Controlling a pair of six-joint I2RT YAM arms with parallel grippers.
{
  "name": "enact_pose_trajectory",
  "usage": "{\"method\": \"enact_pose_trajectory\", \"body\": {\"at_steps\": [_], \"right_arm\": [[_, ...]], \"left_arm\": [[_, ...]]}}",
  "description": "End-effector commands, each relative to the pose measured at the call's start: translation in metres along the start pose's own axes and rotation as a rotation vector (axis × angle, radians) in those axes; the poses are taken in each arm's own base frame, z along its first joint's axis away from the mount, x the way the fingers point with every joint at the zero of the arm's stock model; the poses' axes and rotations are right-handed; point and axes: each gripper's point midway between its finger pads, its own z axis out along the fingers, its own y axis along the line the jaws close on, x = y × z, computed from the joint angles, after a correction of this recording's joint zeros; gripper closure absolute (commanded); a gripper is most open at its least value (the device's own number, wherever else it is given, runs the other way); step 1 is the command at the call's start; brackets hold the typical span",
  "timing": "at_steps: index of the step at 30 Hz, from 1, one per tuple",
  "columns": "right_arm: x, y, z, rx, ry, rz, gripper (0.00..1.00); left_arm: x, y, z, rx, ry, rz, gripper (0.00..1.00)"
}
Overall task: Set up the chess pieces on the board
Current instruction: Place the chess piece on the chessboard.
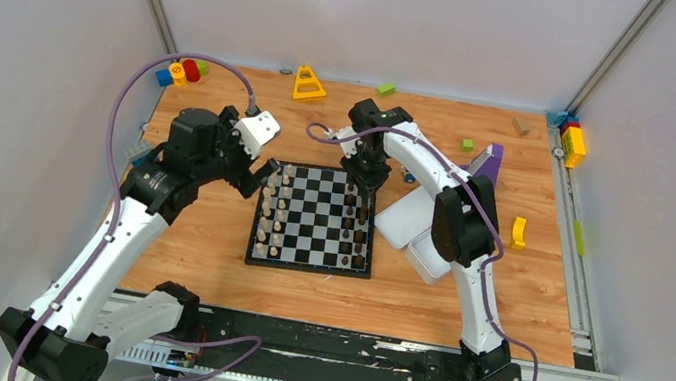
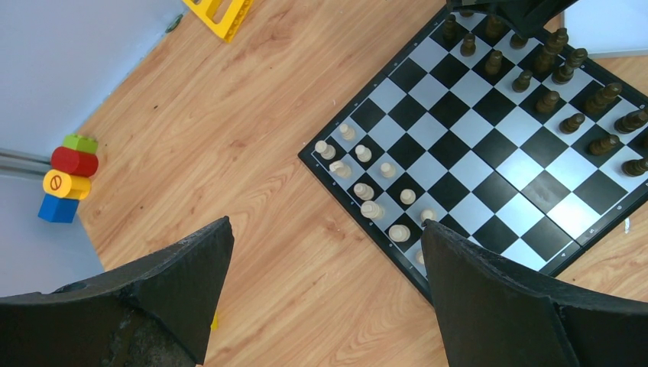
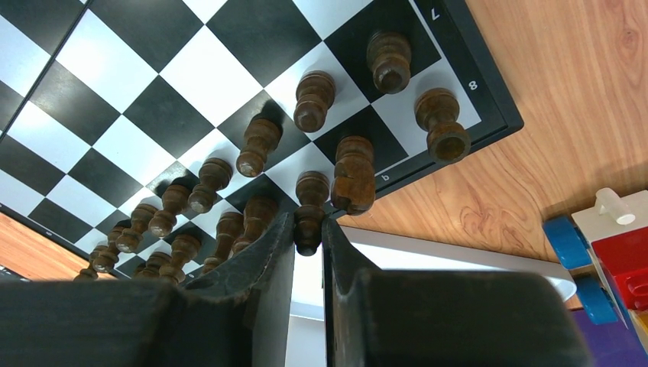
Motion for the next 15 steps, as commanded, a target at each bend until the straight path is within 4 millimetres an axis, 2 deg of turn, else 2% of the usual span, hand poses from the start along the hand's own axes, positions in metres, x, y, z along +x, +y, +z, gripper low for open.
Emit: {"method": "enact_pose_trajectory", "body": {"at_steps": [1,11,15], "right_arm": [[-0.0133,0.0024,-0.0026,-0.008,-0.036,0.003,0.85],[-0.0118,0.0034,-0.0019,-0.009,-0.029,0.003,0.85],[-0.0115,0.0025,-0.0025,-0.003,-0.028,0.004,0.77]], "left_arm": [[-0.0053,0.0032,-0.0036,-0.013,-0.034,0.005,0.0],[-0.0046,0.0032,-0.0039,-0.013,-0.034,0.004,0.0],[-0.0047,0.0032,-0.004,-0.013,-0.035,0.004,0.0]]}}
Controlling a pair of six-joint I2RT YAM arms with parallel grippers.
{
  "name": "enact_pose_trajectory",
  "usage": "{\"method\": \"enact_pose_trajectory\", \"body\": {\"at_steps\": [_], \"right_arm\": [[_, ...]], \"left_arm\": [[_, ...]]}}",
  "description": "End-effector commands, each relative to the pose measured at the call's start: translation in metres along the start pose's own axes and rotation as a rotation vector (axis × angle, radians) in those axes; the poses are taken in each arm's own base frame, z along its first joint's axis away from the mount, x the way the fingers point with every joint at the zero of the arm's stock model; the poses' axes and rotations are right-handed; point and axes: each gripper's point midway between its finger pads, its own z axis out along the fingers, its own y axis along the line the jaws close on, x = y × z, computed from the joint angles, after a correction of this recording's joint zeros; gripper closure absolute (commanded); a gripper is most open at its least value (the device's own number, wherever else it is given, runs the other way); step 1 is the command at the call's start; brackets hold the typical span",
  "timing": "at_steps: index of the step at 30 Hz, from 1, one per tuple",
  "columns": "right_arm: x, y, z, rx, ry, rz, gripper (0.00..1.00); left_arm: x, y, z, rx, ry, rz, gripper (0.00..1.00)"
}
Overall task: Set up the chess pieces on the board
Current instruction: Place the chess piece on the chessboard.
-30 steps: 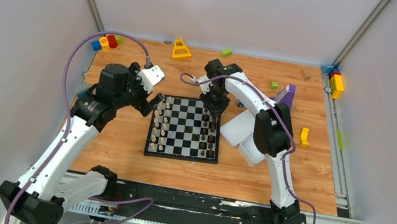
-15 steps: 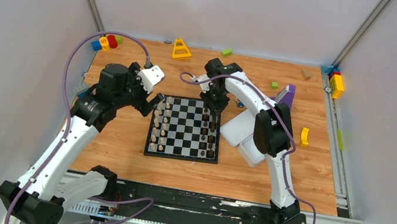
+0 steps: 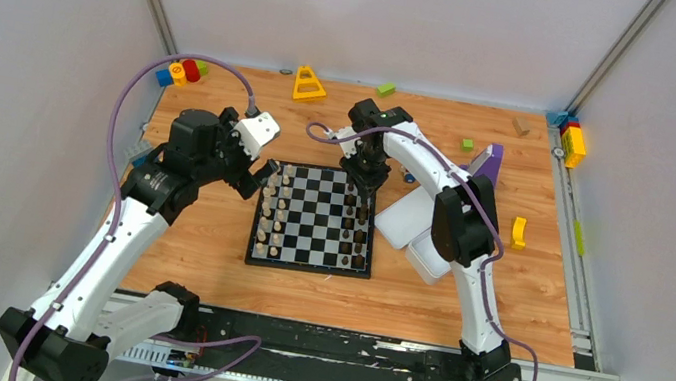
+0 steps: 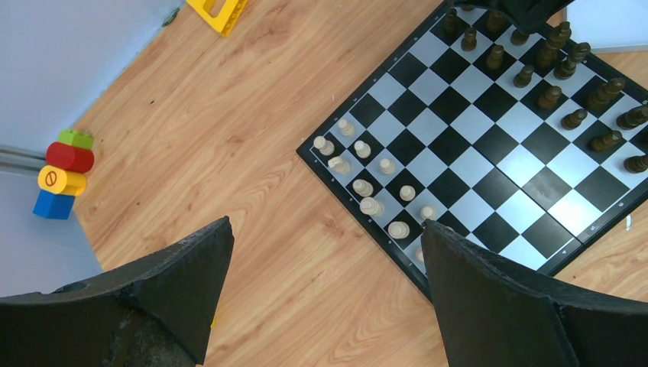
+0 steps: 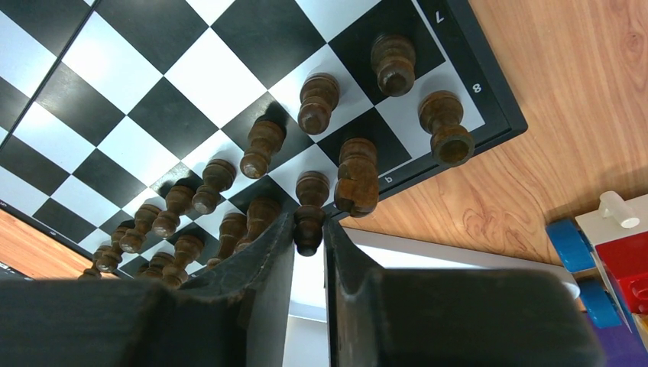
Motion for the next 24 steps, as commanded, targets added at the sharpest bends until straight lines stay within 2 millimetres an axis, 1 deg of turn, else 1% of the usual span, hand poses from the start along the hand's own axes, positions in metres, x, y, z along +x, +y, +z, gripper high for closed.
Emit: {"method": "enact_pose_trajectory", "body": {"at_steps": [1,5,8,10,13,16,18,22,23,24], "right_arm": [[-0.012,0.001,-0.004,0.008,-0.031,0.003,0.75],[-0.018,0.0,-0.012,0.017,-0.059,0.006,0.69],[-0.026,0.001,-0.022,0.019,-0.1,0.01,0.64],[-0.033,0.001,-0.031,0.027,-0.14,0.008,0.61],[-0.043,0.002,-0.048,0.032,-0.204,0.007,0.6],[-0.05,0.007,-0.065,0.029,-0.259,0.004,0.6],[-0.051,0.008,-0.079,0.035,-0.289,0.008,0.59],[-0.049,-0.002,-0.113,0.074,-0.384,0.037,0.58],[-0.046,-0.005,-0.126,0.085,-0.416,0.047,0.58],[-0.043,-0.008,-0.134,0.093,-0.441,0.062,0.58]], "left_arm": [[-0.009,0.003,-0.005,-0.013,-0.044,0.008,0.0],[-0.009,0.004,-0.005,-0.014,-0.045,0.008,0.0],[-0.008,0.005,-0.005,-0.018,-0.041,0.008,0.0],[-0.007,0.006,-0.004,-0.023,-0.037,0.008,0.0],[-0.007,0.008,-0.004,-0.031,-0.032,0.008,0.0],[-0.009,0.011,-0.005,-0.043,-0.032,0.012,0.0],[-0.011,0.015,-0.006,-0.06,-0.032,0.014,0.0],[-0.016,0.024,-0.008,-0.09,-0.045,0.012,0.0],[-0.018,0.026,-0.008,-0.096,-0.049,0.011,0.0],[-0.017,0.029,-0.008,-0.107,-0.047,0.009,0.0]]}}
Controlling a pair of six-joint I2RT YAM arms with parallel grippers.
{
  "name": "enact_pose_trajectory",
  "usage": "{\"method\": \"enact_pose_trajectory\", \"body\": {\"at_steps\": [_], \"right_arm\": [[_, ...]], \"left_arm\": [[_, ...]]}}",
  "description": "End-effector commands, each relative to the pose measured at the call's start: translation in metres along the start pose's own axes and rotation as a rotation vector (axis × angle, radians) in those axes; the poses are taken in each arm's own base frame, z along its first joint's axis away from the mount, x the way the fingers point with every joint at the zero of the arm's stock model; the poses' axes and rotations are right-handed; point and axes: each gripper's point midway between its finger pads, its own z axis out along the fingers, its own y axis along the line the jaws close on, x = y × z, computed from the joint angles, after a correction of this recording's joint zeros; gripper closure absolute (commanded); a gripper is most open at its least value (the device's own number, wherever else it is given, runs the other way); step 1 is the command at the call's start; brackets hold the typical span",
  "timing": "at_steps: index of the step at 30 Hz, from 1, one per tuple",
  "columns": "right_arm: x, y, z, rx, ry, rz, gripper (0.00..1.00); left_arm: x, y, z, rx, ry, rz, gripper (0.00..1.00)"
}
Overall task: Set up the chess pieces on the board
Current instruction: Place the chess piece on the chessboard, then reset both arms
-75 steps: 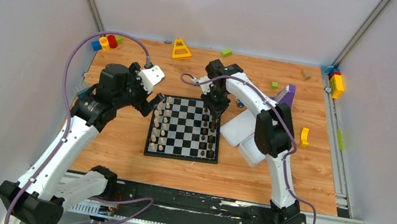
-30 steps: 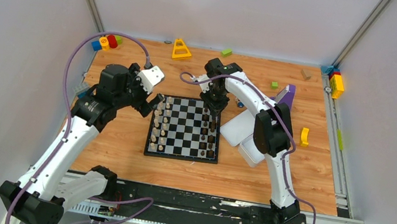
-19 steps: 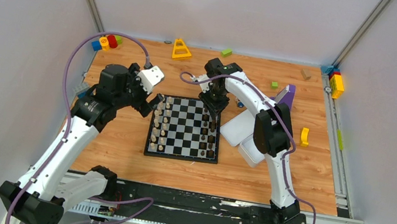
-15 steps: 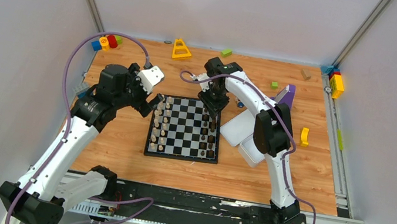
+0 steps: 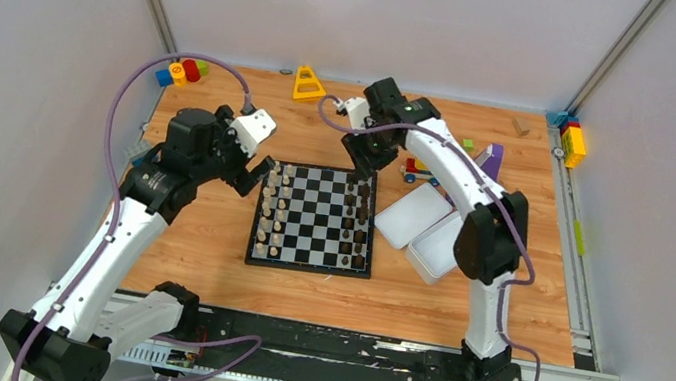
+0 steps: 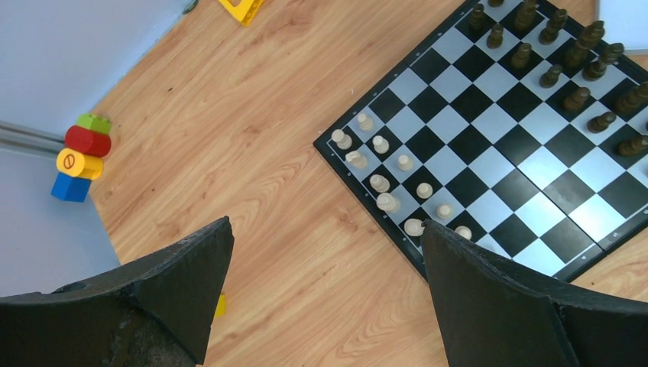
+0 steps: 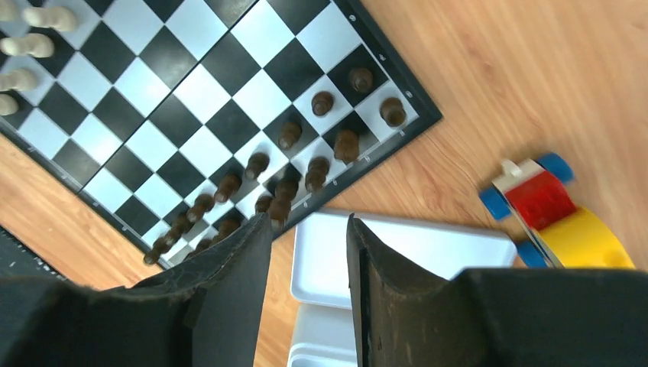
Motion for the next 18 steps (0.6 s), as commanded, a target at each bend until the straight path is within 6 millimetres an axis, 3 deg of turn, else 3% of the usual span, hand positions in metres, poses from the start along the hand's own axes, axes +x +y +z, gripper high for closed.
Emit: {"method": "enact_pose_trajectory", "body": {"at_steps": [1,6,12,18], "right_arm": [[-0.027,-0.017,-0.074,0.069,-0.24,0.048,0.58],[-0.015,-0.048,-0.121,0.148,-0.388,0.115,0.54],[0.017,-0.082,-0.177,0.21,-0.569,0.228,0.47],[0.058,-0.101,-0.22,0.363,-0.705,0.269,0.17]], "left_arm": [[-0.021,0.023,-0.005,-0.081,-0.065,0.013,0.0],[-0.025,0.039,-0.005,-0.14,-0.091,-0.017,0.0],[-0.033,0.069,-0.009,-0.252,-0.167,-0.118,0.0],[-0.027,0.1,-0.02,-0.392,-0.223,-0.257,0.0]]}}
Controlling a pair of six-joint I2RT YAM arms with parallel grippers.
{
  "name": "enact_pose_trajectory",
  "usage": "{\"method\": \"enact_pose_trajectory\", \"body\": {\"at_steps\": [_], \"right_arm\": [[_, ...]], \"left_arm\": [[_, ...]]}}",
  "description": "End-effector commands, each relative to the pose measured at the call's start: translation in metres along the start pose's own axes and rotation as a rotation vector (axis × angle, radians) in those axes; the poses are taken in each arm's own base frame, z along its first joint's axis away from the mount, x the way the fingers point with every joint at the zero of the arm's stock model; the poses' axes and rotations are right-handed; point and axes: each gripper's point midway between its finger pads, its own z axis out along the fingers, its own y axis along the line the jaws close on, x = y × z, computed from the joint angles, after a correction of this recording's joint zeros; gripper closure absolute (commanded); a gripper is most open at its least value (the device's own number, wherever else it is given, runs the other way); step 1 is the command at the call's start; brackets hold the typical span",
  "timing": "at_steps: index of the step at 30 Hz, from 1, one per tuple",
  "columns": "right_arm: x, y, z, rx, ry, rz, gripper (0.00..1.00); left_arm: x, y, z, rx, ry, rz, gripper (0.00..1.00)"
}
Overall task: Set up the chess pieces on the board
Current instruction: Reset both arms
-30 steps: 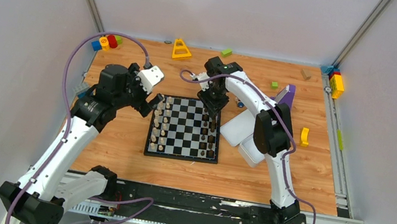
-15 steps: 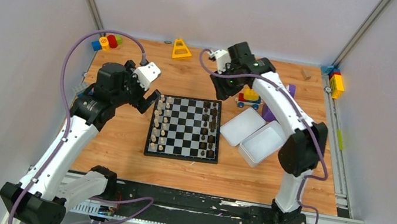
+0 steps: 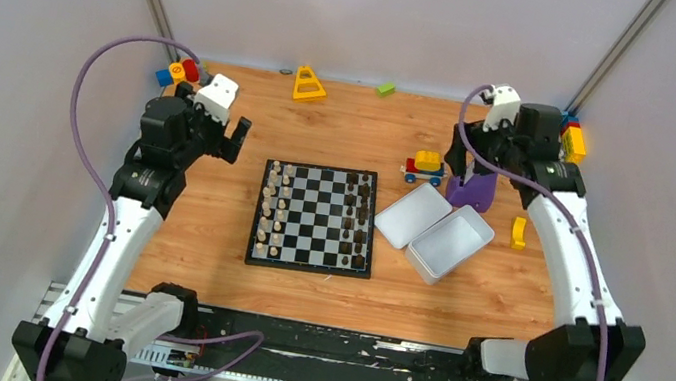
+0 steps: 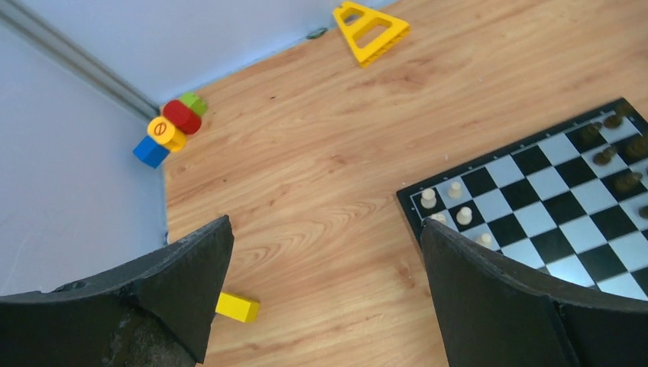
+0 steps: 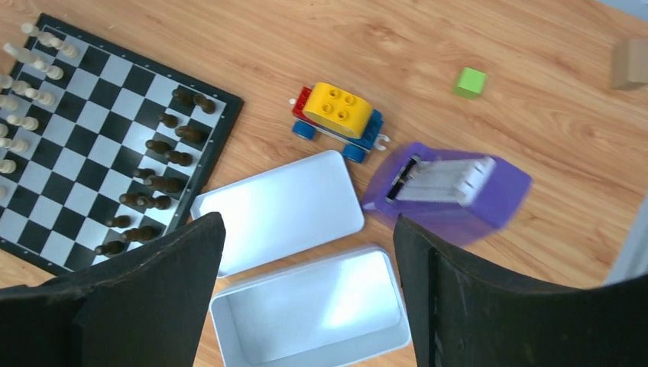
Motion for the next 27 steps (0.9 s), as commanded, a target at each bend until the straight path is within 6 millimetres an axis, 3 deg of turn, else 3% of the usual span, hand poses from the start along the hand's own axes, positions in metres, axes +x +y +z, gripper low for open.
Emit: {"method": "enact_pose_trajectory", "body": {"at_steps": [1,5,11,18,21,27], "right_arm": [[-0.027,-0.011,-0.035,0.068,-0.208,-0.021,0.14],[-0.019,-0.025,-0.052,0.147,-0.256,0.004,0.01],[-0.002,-0.047,-0.072,0.311,-0.308,0.08,0.0],[0.029,-0.034,-0.081,0.299,-0.372,0.095,0.0],[0.039,-0.028,-0.081,0.279,-0.371,0.075,0.0],[0.057,-0.021,-0.077,0.254,-0.365,0.031,0.0]], "left_arm": [[-0.013,0.03,-0.004,-0.138,-0.095,-0.127,0.0],[-0.008,0.045,-0.01,-0.212,-0.11,-0.164,0.0],[0.005,0.048,-0.018,-0.238,-0.071,-0.155,0.0],[0.033,0.034,-0.026,-0.214,-0.045,-0.11,0.0],[0.03,0.033,-0.044,-0.242,-0.111,-0.092,0.0],[0.035,0.029,-0.06,-0.259,-0.121,-0.101,0.0]]}}
